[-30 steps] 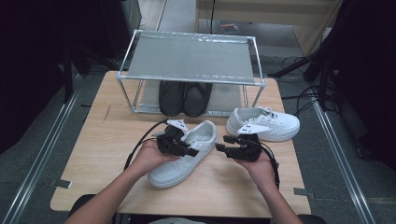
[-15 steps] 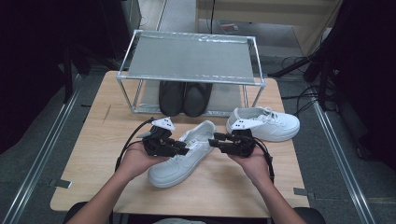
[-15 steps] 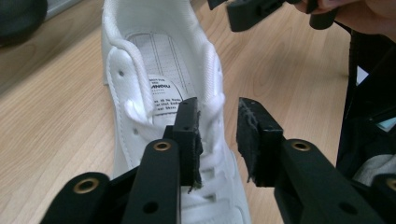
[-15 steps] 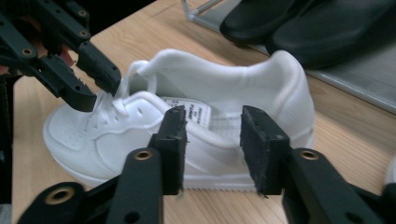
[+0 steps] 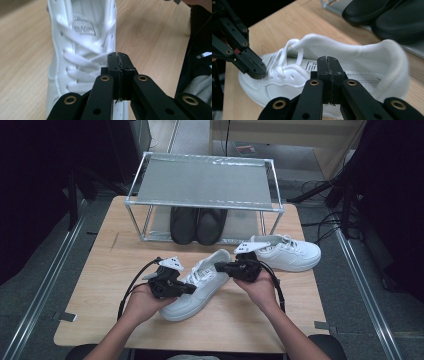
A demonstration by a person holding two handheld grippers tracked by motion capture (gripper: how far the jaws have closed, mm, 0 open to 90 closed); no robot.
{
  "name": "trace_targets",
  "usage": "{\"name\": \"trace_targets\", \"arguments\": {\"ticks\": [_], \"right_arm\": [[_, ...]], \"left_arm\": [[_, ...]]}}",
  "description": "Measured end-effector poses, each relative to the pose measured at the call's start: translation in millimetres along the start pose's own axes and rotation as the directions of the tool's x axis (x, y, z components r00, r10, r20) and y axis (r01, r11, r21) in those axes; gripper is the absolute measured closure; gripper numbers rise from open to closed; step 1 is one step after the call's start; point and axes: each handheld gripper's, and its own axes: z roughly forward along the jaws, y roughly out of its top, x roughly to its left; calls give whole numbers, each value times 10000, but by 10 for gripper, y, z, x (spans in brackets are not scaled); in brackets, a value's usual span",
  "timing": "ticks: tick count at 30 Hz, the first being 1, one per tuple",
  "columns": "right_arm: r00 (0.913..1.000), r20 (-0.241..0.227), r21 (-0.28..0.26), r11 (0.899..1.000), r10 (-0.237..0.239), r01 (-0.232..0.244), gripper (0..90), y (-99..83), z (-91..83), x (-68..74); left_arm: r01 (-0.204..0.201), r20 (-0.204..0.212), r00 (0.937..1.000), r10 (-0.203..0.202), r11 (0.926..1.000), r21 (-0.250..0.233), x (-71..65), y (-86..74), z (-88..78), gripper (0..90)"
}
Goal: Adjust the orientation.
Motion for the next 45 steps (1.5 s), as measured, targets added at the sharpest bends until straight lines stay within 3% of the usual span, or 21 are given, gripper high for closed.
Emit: {"name": "trace_targets", "arguments": {"ticks": [3,8,25,45], "right_arm": [[10000,-29,30,10000,-30,30,900,-3,36,-7],[9998,-208,103,9999,2,0,900,-8,38,-24],[9996,-287,190,9998,23,-17,900,-67,-40,0],[10000,-40,420,9991,-76,78,900,-223,-207,209]], "left_arm": [[16,36,10000,-16,9999,-126,12,-23,14,900],[-311,-314,9990,302,9991,-281,-14,-54,34,900],[-360,-154,9992,356,9991,-225,64,-32,40,900],[-457,-2,9990,457,9990,-31,243,104,59,900]]}}
